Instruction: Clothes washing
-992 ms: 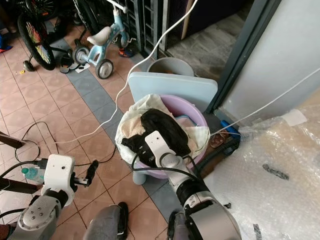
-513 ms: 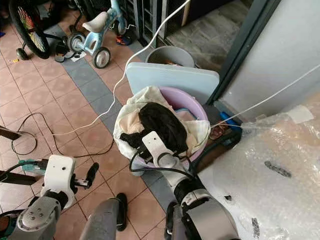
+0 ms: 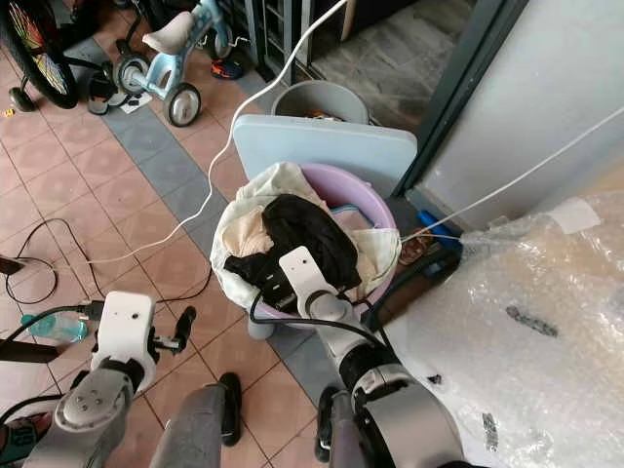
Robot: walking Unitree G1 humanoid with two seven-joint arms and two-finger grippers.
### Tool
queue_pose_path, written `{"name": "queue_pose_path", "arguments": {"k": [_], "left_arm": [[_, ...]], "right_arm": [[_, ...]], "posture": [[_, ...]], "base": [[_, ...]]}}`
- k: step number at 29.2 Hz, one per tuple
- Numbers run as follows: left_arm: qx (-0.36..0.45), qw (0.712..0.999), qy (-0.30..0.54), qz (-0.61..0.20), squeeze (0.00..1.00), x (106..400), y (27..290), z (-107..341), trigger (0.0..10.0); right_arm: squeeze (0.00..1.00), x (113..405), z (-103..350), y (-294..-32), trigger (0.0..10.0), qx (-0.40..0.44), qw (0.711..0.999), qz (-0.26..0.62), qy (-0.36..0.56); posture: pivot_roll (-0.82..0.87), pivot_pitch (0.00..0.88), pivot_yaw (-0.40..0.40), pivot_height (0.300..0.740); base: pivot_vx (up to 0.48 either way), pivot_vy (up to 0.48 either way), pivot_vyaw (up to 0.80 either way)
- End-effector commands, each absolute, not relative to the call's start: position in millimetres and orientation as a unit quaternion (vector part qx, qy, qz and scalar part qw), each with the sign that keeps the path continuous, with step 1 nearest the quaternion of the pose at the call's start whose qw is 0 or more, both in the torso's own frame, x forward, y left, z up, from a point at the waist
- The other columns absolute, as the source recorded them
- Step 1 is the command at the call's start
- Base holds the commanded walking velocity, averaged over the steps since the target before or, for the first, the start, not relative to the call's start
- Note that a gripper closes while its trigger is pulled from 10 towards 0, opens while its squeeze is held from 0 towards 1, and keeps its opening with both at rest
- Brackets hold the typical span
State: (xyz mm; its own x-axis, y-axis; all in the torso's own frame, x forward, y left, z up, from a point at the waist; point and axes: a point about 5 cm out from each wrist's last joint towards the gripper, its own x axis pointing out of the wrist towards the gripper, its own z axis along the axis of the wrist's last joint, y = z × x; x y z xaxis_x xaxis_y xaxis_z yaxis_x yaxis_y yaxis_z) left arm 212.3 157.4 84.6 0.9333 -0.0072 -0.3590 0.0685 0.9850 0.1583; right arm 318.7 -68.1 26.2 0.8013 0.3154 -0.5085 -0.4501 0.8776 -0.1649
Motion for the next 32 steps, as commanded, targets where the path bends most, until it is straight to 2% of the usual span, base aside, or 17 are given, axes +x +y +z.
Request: {"name": "queue_pose_path", "arguments": {"k": [1, 6, 9, 10, 15, 20, 31, 32], "left_arm": [[0.087, 0.978, 0.19, -0.013, 0.0, 211.1, 158.9, 78.5, 10.0], [0.093, 0.982, 0.166, -0.005, 0.0, 228.3, 158.6, 77.9, 10.0], [0.093, 0.983, 0.161, -0.003, 0.0, 233.9, 157.3, 77.1, 10.0], [0.087, 0.984, 0.155, -0.003, 0.0, 242.6, 153.5, 75.9, 10.0], [0.088, 0.986, 0.141, -0.007, 0.0, 255.5, 145.6, 76.3, 10.0], [0.083, 0.989, 0.121, -0.023, 0.0, 270.6, 134.5, 78.5, 10.0], [0.065, 0.992, 0.106, -0.035, 0.0, 284.7, 127.2, 77.4, 10.0], [0.064, 0.992, 0.101, -0.04, 0.0, 287.7, 125.1, 78.6, 10.0]], "right_arm": [[0.0, 320.1, 26.3, -74.7, 0.0, -0.117, 0.943, 0.192, 0.246], [0.0, 334.7, 55.8, -78.8, 0.0, -0.02, 0.97, 0.178, 0.163], [0.0, 337.7, 68.4, -81.8, 0.0, 0.009, 0.977, 0.172, 0.125], [0.0, 338.4, 88.2, -89.6, 0.0, 0.04, 0.983, 0.164, 0.067], [0.0, 333.7, 122.4, -107.9, 0.0, 0.074, 0.987, 0.14, -0.012], [0.0, 328.8, 165.1, -129.3, 0.0, 0.034, 0.986, 0.118, -0.11], [0.0, 325.8, 187.0, -157.3, 0.0, -0.008, 0.989, 0.05, -0.142], [0.0, 332.3, 197.4, -165.0, 2.8, -0.032, 0.987, 0.021, -0.156]], "posture": [[0.18, 0.2, -0.059, 0.74], [0.14, 0.127, -0.048, 0.74], [0.12, 0.097, -0.039, 0.74], [0.09, 0.064, -0.026, 0.74], [0.06, 0.031, -0.01, 0.74], [0.02, 0.0, 0.013, 0.74], [0.0, 0.0, 0.019, 0.74], [0.0, 0.0, 0.02, 0.74]], "base": [[0.0, 0.0, 0.0], [0.0, 0.0, 0.0], [0.0, 0.0, 0.0], [0.0, 0.0, 0.0], [0.0, 0.0, 0.0], [0.0, 0.0, 0.0], [0.0, 0.0, 0.0], [0.0, 0.0, 0.0]]}}
